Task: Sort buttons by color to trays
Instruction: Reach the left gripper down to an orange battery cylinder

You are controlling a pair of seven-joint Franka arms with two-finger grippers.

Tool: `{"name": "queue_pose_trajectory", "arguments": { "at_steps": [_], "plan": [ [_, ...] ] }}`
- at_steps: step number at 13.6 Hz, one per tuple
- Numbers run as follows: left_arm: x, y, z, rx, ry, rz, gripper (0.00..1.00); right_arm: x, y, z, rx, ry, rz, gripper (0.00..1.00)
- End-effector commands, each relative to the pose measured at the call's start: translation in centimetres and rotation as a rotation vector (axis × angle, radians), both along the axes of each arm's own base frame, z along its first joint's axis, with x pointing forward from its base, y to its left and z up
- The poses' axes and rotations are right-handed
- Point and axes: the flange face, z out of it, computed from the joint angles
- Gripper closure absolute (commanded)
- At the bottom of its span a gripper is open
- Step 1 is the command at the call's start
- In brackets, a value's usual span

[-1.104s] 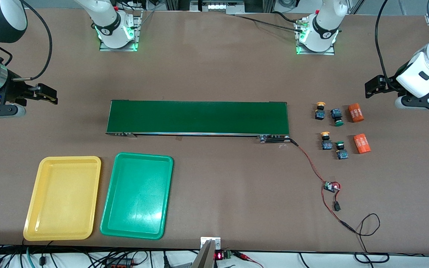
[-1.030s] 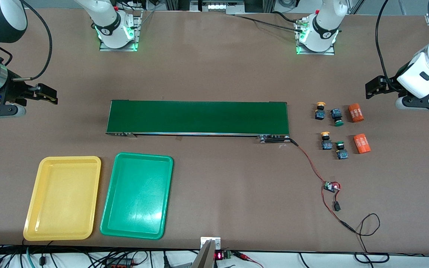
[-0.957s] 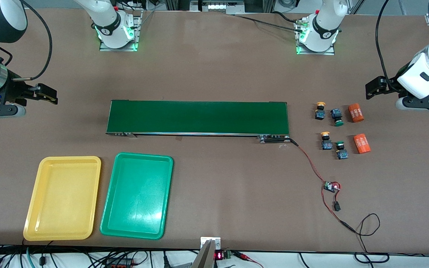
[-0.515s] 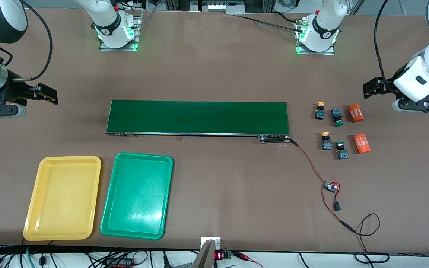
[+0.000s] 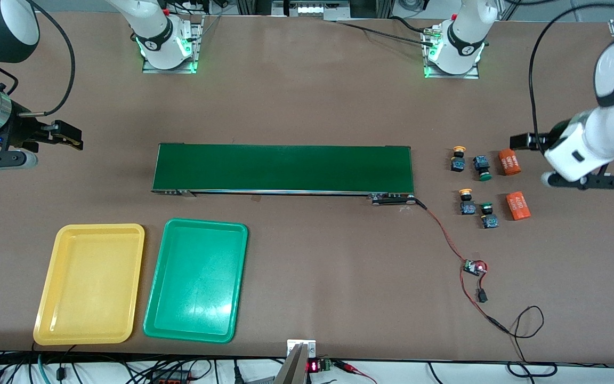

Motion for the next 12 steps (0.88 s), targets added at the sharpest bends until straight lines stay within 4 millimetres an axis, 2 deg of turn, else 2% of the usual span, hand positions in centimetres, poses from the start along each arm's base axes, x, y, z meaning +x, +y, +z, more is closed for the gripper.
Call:
{"name": "queue_pose_trajectory", "arguments": {
  "at_steps": [1,2,5,8,10,12],
  "plan": [
    [3.7,3.9,-3.6,0.031,-0.039,0.050,0.00,0.0,-0.2,0.0,-0.005,-0.005,0.013,0.00],
    [4.8,6.1,-6.9,0.064,-0.067,0.064,0.00,0.0,-0.2,0.0,-0.005,-0.005,0.013,0.00],
    [6.2,8.5,-12.5,0.115,-0.097,0.099,0.00,0.0,0.0,0.1,-0.005,-0.008,0.018,0.00],
    [4.3,8.8,-18.2,0.107,-0.102,0.090,0.02,-0.1,0.0,0.2,-0.005,-0.008,0.018,0.00],
    [3.7,10.1,-20.8,0.099,-0.156,0.101,0.02,0.0,0.1,0.1,-0.005,-0.006,0.020,0.00],
    [2.6,10.6,-24.3,0.091,-0.195,0.100,0.02,0.0,0.0,0.1,-0.005,-0.006,0.018,0.00]
  ]
}}
